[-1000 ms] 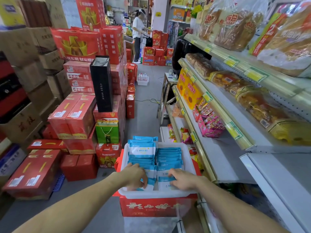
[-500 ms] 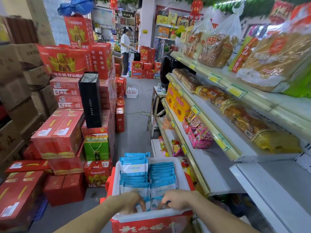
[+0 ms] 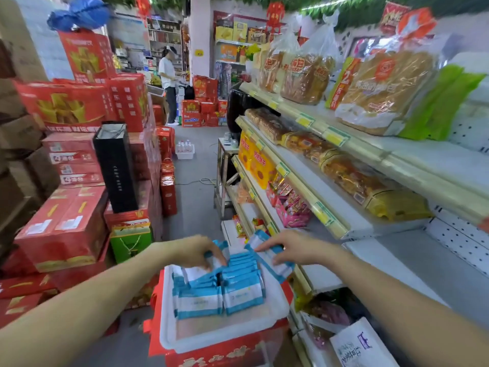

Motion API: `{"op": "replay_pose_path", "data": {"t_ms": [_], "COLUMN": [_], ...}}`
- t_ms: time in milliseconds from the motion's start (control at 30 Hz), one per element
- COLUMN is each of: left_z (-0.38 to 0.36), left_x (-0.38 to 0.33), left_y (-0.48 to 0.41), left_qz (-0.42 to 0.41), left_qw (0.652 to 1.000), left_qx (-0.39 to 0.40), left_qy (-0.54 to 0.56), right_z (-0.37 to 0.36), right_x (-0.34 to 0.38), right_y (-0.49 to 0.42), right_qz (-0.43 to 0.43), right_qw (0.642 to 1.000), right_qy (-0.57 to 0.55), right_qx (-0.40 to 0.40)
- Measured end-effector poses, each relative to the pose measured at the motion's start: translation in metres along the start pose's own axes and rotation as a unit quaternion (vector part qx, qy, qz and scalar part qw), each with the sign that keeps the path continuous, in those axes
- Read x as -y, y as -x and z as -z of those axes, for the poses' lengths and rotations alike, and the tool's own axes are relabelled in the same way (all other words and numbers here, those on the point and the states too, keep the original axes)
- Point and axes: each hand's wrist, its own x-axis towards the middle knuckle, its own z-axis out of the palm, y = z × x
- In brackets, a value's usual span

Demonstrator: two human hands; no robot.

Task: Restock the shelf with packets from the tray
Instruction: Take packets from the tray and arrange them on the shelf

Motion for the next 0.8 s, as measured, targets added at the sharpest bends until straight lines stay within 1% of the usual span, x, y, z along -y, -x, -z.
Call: {"op": "replay_pose_path", "data": {"t_ms": [133, 267, 400, 500, 567, 700, 800], "left_z": [0.095, 0.185, 0.245, 0.257, 0.253, 0.224, 0.196], "left_x": [-0.065, -0.160, -0.288, -0.381, -0.439, -0.544, -0.610], "left_y": [-0.008, -0.019, -0.019, -0.019, -0.024, -0.025, -0.021], "left_qz": [-0.089, -0.189, -0.292, -0.374, -0.424, -0.487, -0.529], "left_qw": [0.996, 0.981, 0.954, 0.923, 0.901, 0.867, 0.841], "left_qx": [-0.016, -0.019, -0.008, -0.024, -0.022, 0.017, 0.024], "left_qy": [-0.015, -0.044, -0.070, -0.087, -0.086, -0.105, -0.111], "right_z": [0.095, 0.185, 0.241, 0.257, 0.258, 0.244, 0.229], "right_x": [0.017, 0.033, 0.026, 0.019, 0.013, -0.002, -0.023], "right_y": [0.068, 0.159, 0.262, 0.347, 0.407, 0.530, 0.618], "right_qz": [-0.007, -0.030, -0.067, -0.115, -0.147, -0.255, -0.337], "right_qw": [0.998, 0.990, 0.982, 0.966, 0.956, 0.929, 0.899], "right_qy": [0.033, 0.084, 0.034, 0.076, 0.098, 0.117, 0.121], "right_qx": [-0.050, -0.108, -0.176, -0.218, -0.234, -0.240, -0.251]}}
